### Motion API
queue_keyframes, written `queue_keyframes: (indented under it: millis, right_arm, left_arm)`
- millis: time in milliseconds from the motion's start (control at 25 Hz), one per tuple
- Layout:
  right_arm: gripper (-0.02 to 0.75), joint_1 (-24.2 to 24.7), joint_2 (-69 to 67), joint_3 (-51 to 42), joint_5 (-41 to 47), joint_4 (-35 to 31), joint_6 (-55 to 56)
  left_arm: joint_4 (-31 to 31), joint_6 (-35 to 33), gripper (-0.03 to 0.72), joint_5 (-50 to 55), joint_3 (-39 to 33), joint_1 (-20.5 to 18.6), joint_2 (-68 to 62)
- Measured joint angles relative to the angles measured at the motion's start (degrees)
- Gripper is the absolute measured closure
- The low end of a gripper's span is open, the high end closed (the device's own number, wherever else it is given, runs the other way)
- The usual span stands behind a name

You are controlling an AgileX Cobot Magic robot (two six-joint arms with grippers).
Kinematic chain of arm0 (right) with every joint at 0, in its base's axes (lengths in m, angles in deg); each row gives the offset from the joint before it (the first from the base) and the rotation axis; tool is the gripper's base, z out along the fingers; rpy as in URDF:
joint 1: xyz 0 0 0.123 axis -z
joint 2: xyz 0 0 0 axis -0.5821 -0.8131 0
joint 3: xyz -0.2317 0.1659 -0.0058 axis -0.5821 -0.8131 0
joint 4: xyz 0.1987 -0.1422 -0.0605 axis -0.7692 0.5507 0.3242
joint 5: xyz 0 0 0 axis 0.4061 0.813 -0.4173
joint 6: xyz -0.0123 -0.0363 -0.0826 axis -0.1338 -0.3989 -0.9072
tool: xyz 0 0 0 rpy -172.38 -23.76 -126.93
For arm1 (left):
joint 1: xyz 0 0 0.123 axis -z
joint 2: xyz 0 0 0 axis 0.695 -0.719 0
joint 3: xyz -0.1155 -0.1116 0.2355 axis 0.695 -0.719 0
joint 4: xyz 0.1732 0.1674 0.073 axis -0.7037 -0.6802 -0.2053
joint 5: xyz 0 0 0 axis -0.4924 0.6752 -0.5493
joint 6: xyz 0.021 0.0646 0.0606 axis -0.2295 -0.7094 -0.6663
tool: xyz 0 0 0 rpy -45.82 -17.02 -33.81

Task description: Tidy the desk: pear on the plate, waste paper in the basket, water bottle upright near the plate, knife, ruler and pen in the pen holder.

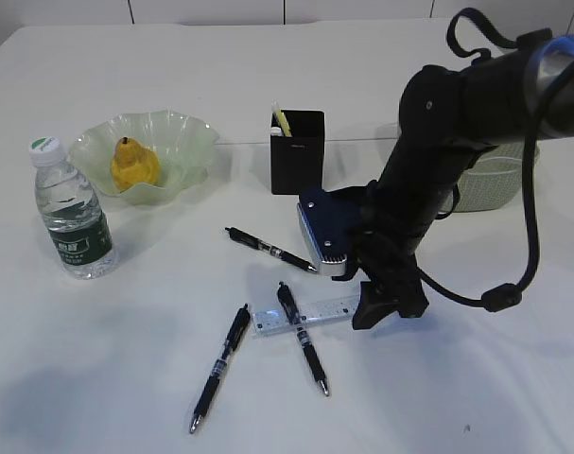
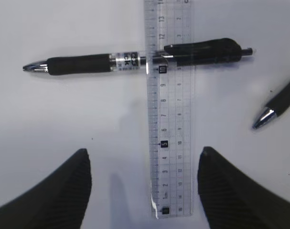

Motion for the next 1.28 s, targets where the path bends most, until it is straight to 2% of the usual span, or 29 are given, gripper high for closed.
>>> queue_keyframes:
  millis: [320,760,1280]
  right_arm:
    - [0.192,-1.65,-2.16,0.46,-2.86,-0.89,-3.7]
    - [0.192,-1.87,-5.42,5.04,-2.88,-2.67,-5.34]
    - [0.192,-1.87,-6.71,5.2,-2.24,-3.22,-5.56]
  left_arm:
    - [0.36,0.0,0.306,-0.1,0.0,0.0,0.0]
    - [0.41,0.0,0.312,-0.2,0.0,0.0,0.0]
    - [0.41,0.0,0.314,-0.2,0.0,0.0,0.0]
